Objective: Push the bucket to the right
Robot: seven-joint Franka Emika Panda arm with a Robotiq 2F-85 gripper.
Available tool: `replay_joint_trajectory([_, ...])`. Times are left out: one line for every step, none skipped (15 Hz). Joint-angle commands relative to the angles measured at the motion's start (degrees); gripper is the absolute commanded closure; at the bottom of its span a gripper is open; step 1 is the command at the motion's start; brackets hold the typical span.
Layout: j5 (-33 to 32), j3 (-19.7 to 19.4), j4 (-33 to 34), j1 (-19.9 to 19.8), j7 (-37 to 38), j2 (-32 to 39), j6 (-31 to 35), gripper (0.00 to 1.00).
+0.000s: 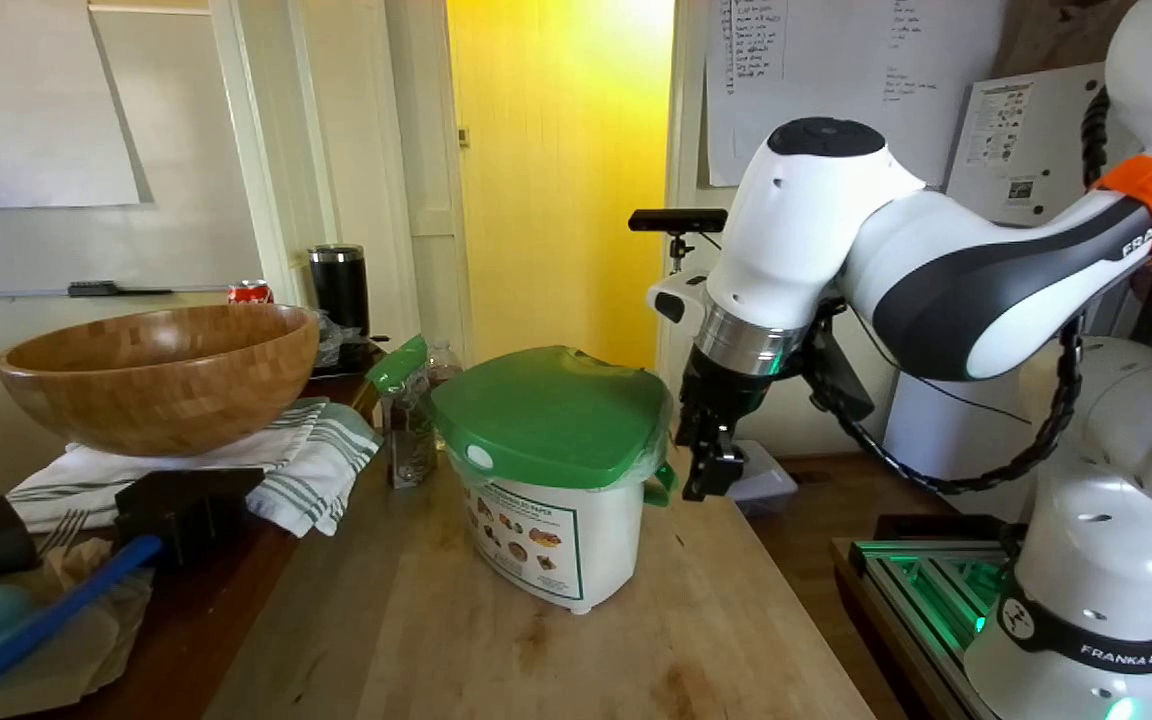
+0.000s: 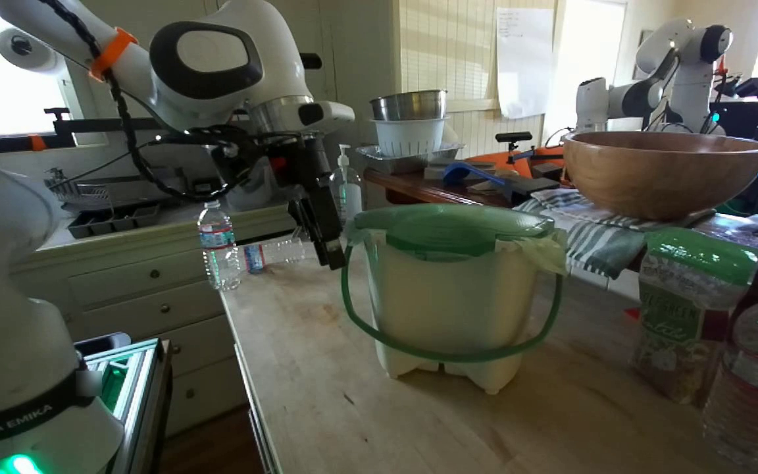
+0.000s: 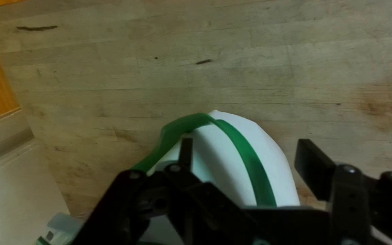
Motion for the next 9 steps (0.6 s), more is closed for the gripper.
replay_joint_trajectory([-2.79, -0.75, -0.05, -1.32, 0.19, 3.22, 5.28, 0.54])
replay_joint_trajectory([-3.25, -0.83, -0.01, -1.65, 0.25, 4.01, 6.86, 0.63])
replay_joint_trajectory([-3.76, -0.89, -0.01, -1.98, 0.10, 4.78, 8.43, 0.69])
replay_joint_trajectory([-3.79, -1.07, -0.03, -2.00, -0.34, 5.43, 9.49, 0.78])
replay_joint_trajectory([-3.97, -1.02, -0.05, -2.08, -0.52, 6.00, 10.31, 0.85])
replay_joint_trajectory([-3.97, -1.17, -0.06, -1.86, -1.40, 6.56, 10.70, 0.92])
replay_joint_trajectory([-3.45, -1.62, -0.06, -1.33, -2.88, 7.12, 10.89, 0.99])
replay_joint_trajectory([-2.64, -2.29, -0.02, -0.53, -5.41, 7.49, 10.72, 1.00])
replay_joint_trajectory([-2.22, -2.92, -1.08, 0.04, -7.60, 6.74, 10.84, 0.97])
